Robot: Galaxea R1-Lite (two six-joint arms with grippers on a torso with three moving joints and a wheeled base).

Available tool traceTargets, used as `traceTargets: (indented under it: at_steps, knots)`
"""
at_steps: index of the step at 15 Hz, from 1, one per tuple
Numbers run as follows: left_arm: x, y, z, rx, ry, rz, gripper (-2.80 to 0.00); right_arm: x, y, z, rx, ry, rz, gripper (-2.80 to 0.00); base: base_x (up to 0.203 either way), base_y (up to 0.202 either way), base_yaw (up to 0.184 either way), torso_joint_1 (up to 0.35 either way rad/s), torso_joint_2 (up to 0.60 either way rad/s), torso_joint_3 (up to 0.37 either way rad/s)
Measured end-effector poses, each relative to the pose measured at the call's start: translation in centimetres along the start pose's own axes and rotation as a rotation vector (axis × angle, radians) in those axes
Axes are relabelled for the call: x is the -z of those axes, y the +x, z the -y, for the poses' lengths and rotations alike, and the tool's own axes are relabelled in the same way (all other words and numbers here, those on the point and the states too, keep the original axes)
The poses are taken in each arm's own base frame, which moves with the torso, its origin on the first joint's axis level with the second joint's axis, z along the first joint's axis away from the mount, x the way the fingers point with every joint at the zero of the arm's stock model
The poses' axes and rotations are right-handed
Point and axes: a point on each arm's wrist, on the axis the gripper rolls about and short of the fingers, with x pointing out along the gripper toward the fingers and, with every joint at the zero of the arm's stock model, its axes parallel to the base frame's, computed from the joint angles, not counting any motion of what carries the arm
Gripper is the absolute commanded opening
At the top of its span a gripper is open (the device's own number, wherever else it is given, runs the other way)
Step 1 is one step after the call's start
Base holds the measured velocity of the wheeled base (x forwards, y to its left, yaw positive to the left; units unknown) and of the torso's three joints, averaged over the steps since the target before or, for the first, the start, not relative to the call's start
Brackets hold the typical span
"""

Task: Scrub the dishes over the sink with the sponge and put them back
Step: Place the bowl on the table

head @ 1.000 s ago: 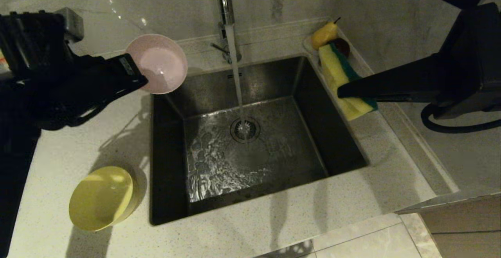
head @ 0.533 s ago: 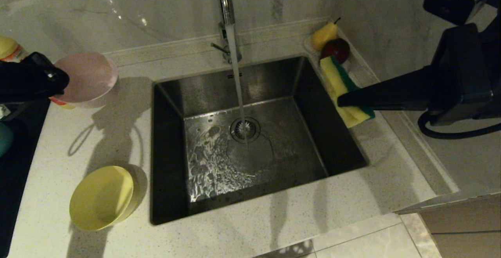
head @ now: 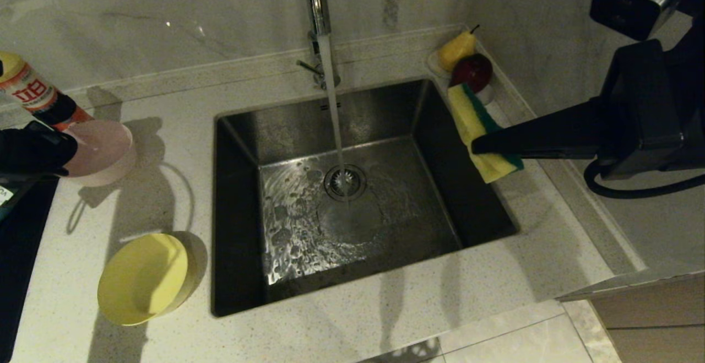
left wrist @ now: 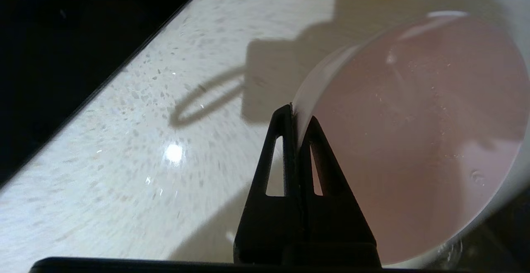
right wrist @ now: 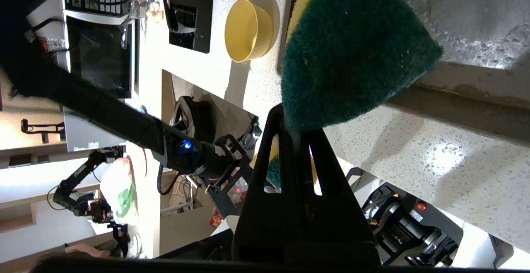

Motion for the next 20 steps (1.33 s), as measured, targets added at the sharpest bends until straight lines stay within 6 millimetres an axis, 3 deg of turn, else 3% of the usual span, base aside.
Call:
traceTargets:
  at_steps: [3, 7, 8, 13, 19, 20]
  knots:
    - [0.2, 3.0, -0.9, -0.040, -0.040, -0.047, -2.80, 0.0, -0.1, 0.0, -0.001, -0.002, 0.003, -2.80, 0.000, 0.000, 0.000, 0.000, 0.00, 0.000]
    - [-0.4, 4.6, -1.6, -0.024, -0.067, -0.076, -2.80, 0.0, -0.1, -0.1, -0.002, -0.002, 0.005, -2.80, 0.000, 0.000, 0.000, 0.000, 0.00, 0.000]
    - [-0.4, 4.8, -1.8, -0.031, -0.069, -0.079, 0.00, 0.0, -0.2, -0.1, -0.003, -0.003, 0.006, -2.80, 0.000, 0.000, 0.000, 0.000, 0.00, 0.000]
    - [-0.8, 3.7, -1.6, -0.013, -0.071, -0.062, 0.00, -0.1, -0.5, -0.2, -0.006, -0.005, 0.012, -2.80, 0.000, 0.000, 0.000, 0.000, 0.00, 0.000]
    - [-2.3, -2.9, -0.6, 0.105, -0.054, -0.015, 0.00, 0.0, -0.6, -0.2, -0.002, -0.004, 0.012, -2.80, 0.000, 0.000, 0.000, 0.000, 0.00, 0.000]
    - [-2.3, -4.3, -0.6, 0.110, -0.037, -0.014, -2.80, -0.1, -0.6, 0.0, 0.005, -0.001, 0.015, -2.80, 0.000, 0.000, 0.000, 0.000, 0.00, 0.000]
